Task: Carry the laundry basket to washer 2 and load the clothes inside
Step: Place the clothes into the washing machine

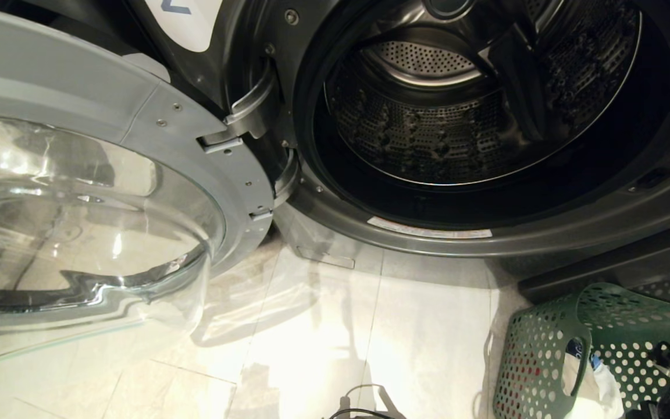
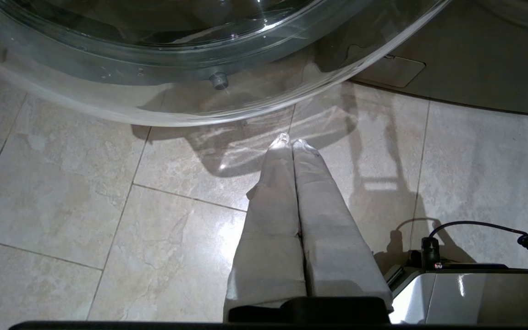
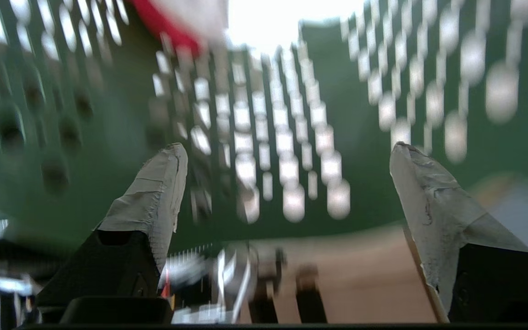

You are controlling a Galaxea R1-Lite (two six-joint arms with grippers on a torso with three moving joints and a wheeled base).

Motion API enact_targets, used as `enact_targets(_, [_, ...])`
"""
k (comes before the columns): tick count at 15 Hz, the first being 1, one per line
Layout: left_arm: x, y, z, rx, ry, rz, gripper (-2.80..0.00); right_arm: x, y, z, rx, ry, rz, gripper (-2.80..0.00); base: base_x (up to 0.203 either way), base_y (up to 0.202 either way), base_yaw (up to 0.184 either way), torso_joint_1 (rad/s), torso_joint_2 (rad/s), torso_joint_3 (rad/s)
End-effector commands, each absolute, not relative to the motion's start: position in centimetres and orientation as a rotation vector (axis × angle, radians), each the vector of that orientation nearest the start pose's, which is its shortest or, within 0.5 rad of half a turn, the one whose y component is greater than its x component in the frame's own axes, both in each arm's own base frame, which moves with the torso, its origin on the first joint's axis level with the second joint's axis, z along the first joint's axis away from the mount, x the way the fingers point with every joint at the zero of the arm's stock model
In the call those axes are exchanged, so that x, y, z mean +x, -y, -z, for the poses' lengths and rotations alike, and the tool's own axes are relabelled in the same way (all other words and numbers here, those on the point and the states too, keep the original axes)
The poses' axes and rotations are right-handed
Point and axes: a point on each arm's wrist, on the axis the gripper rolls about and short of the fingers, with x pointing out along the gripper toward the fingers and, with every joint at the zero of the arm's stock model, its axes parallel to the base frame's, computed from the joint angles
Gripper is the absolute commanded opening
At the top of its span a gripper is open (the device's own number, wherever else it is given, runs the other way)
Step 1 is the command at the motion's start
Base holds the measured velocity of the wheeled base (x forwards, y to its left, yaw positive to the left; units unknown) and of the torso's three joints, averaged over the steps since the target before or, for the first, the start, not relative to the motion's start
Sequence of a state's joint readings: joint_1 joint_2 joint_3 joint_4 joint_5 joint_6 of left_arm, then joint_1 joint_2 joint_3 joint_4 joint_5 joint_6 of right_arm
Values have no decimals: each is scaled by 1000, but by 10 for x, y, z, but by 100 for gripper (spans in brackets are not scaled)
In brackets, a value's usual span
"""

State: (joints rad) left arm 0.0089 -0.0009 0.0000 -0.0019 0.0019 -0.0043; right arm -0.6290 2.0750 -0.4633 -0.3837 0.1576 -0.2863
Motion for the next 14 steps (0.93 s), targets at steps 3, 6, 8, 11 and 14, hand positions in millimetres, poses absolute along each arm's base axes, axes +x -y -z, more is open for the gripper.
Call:
enact_targets(3, [-23, 0, -76, -5, 3, -12, -280, 240, 169, 69, 227, -1114, 91, 0, 0, 0, 0, 0, 0, 0])
enact_targets(6, [-23, 0, -76, -5, 2, -11, -280, 246, 177, 99, 218, -1088, 2, 0, 0, 0, 0, 0, 0, 0])
enact_targets(8, [-23, 0, -76, -5, 2, -12, -280, 244, 176, 112, 243, -1069, -80, 0, 0, 0, 0, 0, 0, 0])
enact_targets(11, [-23, 0, -76, -5, 3, -12, -280, 243, 173, 127, 279, -1044, -139, 0, 0, 0, 0, 0, 0, 0])
enact_targets(14, [-23, 0, -76, -5, 2, -11, -280, 248, 173, 145, 238, -955, -157, 0, 0, 0, 0, 0, 0, 0])
